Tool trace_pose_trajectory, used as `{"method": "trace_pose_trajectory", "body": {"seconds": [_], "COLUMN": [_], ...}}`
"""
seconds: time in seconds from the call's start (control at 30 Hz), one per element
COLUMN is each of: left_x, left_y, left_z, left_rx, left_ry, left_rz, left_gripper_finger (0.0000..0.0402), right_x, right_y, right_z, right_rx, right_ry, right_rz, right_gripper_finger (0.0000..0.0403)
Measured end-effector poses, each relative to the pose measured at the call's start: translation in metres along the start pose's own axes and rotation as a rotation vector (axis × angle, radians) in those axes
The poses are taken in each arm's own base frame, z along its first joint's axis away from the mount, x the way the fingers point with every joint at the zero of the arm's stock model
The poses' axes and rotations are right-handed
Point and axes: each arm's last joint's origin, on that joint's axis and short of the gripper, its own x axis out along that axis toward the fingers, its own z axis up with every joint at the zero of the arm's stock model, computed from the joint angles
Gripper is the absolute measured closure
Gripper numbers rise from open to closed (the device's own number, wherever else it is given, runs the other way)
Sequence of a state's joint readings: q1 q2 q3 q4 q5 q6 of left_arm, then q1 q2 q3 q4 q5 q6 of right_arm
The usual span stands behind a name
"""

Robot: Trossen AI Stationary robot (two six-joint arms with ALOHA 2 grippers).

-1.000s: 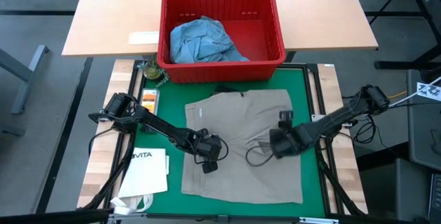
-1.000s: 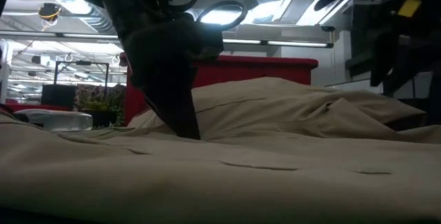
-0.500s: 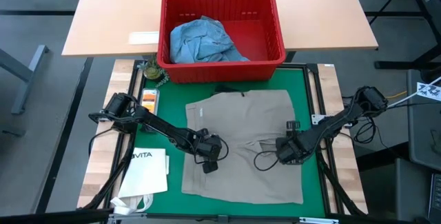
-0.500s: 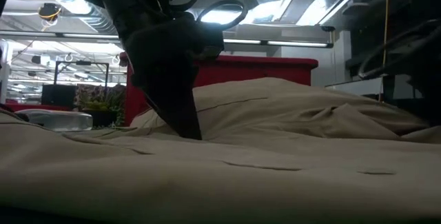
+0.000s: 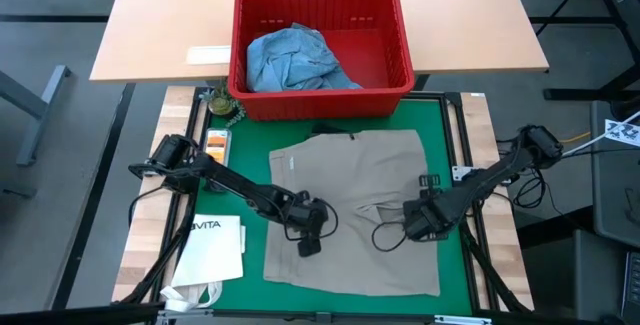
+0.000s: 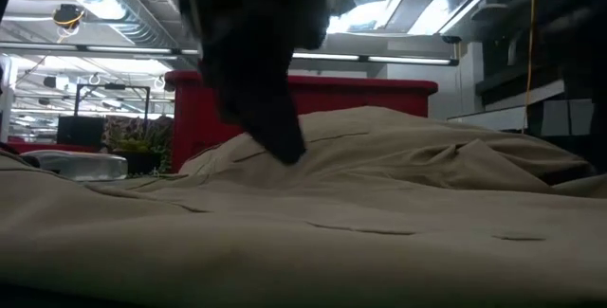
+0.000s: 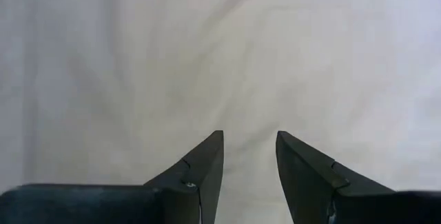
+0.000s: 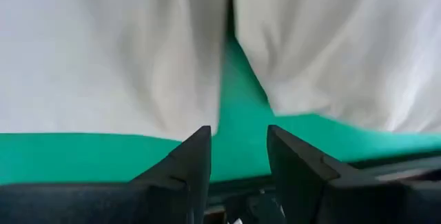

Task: Fold Laundry from Bin
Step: Fold the gray shorts

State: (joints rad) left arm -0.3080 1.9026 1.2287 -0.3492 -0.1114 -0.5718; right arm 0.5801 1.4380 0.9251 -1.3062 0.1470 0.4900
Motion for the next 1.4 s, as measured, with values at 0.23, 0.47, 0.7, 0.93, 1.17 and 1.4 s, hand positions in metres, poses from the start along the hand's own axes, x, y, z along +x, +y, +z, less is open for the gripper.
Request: {"method": "trace_pose_trajectory", "body": {"seconds": [0.23,0.47,0.7,0.93,1.17,1.4], "left_x": [-0.012,-0.02,-0.028,-0.032,-0.036,-0.042], "left_y": [-0.025,-0.059,-0.088,-0.1,-0.108,-0.117], "left_z": [0.009,-0.016,-0.043,-0.055,-0.068,-0.09], "left_rx": [0.047,0.08,0.099,0.054,0.122,0.328], "left_ry": [0.049,0.125,0.16,0.174,0.165,0.127], "left_rz": [-0.218,-0.321,-0.35,-0.337,-0.31,-0.208], "left_gripper_finger": [0.0273,0.0273,0.0272,0.0219,0.0159,0.0152], "right_x": [-0.037,-0.051,-0.061,-0.062,-0.059,-0.05], "right_y": [0.032,0.072,0.093,0.095,0.098,0.105], "right_z": [0.005,0.003,-0.001,0.0,0.002,0.007], "right_rx": [-0.098,-0.171,-0.223,-0.23,-0.232,-0.241], "right_ry": [-0.223,-0.456,-0.577,-0.578,-0.563,-0.517], "right_rz": [0.099,0.259,0.372,0.412,0.399,0.403], "right_gripper_finger": [0.026,0.026,0.026,0.0254,0.0185,0.0128]}}
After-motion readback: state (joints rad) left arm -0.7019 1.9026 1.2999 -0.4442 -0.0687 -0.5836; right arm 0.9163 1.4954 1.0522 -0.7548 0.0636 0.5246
